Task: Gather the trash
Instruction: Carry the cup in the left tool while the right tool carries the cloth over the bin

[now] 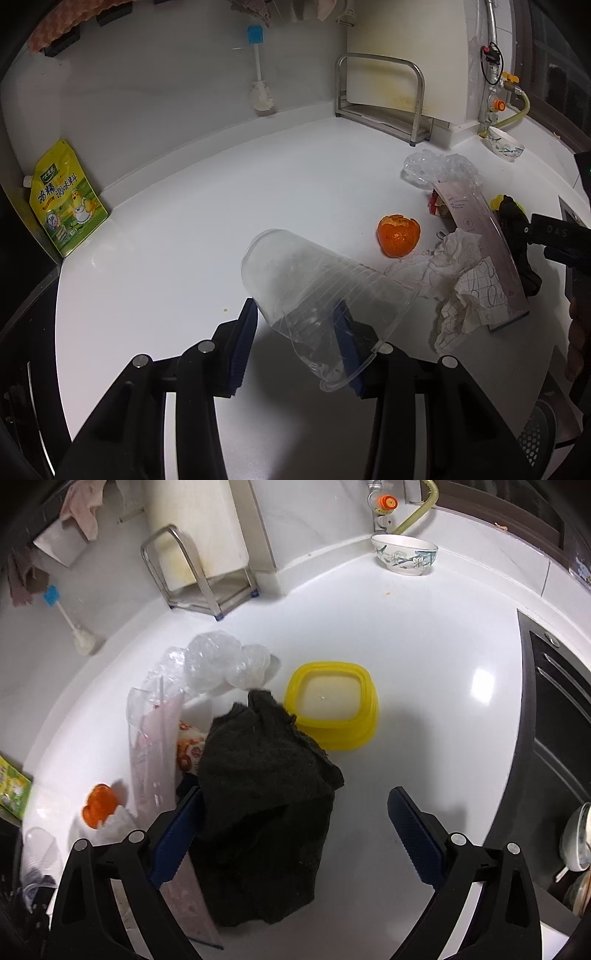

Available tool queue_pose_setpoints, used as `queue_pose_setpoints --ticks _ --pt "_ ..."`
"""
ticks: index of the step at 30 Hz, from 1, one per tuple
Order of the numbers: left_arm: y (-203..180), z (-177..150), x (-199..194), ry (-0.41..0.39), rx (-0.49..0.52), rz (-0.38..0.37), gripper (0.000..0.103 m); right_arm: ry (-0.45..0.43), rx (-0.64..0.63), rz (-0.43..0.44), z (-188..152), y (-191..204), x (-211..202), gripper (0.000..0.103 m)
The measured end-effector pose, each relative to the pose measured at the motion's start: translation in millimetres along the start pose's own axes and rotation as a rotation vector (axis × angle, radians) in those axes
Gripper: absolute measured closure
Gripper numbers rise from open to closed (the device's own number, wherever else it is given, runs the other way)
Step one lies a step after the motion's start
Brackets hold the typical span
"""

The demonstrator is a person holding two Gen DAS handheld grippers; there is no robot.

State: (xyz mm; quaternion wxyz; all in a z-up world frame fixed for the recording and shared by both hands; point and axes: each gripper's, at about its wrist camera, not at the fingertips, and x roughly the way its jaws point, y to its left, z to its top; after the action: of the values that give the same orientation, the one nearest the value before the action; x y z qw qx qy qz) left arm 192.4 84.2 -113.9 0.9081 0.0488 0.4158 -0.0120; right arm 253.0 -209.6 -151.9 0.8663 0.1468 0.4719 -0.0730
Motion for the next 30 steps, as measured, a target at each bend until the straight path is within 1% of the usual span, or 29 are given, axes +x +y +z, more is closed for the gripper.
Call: queue_pose_setpoints --ticks 2,3,4,5,6,8,9,10,12,15,16,17,23,26,28,30 --pt "0 0 -1 0.000 0.000 -0.006 0.061 -0.003 -0.017 -0.008 -2 2 -1 0.016" --pt "1 0 -1 0.001 0.000 -0.011 0.061 -0.001 -0.032 -0.008 -2 4 -1 0.025" --pt "1 1 -2 0.000 0.001 -0.015 0.062 0.003 -0.046 -0.009 -3 6 -2 0.038" --pt "1 1 -2 0.000 0.001 -0.018 0.062 0.012 -0.068 -0.005 -4 9 -2 0.044" --pt "1 1 -3 0.000 0.002 -0.022 0.062 0.023 -0.086 0.001 -5 12 -1 0.056" --pt "1 2 -4 0.002 0.002 -0.031 0.063 0.024 -0.117 -0.009 -6 19 -4 0.065" --pt "0 3 -4 0.004 0.001 -0.036 0.063 0.024 -0.132 -0.002 -7 22 -5 0.082" --pt "0 3 -5 0.006 0.000 -0.041 0.063 0.027 -0.146 -0.002 -8 25 -7 0.089" --pt "0 4 -8 0.007 -0.003 -0.047 0.063 0.020 -0.158 0.003 -8 28 -11 0.093" --pt "0 6 -13 0.005 0.001 -0.050 0.065 -0.008 -0.152 0.012 -5 28 -21 0.095" --pt "1 7 -15 0.004 0.001 -0.052 0.079 -0.024 -0.141 0.015 -4 26 -27 0.095" --pt "1 8 -16 0.008 0.003 -0.055 0.087 -0.032 -0.135 0.016 -2 24 -31 0.095" --pt "4 12 -25 0.014 -0.009 -0.063 0.087 -0.080 -0.120 0.018 8 16 -60 0.095" --pt "7 13 -29 0.013 -0.021 -0.080 0.089 -0.092 -0.131 0.016 4 14 -75 0.096" --pt "10 14 -31 0.016 -0.032 -0.088 0.092 -0.099 -0.133 0.018 0 13 -84 0.096" --pt "13 14 -36 0.011 -0.044 -0.100 0.092 -0.107 -0.133 0.028 -8 10 -96 0.096"
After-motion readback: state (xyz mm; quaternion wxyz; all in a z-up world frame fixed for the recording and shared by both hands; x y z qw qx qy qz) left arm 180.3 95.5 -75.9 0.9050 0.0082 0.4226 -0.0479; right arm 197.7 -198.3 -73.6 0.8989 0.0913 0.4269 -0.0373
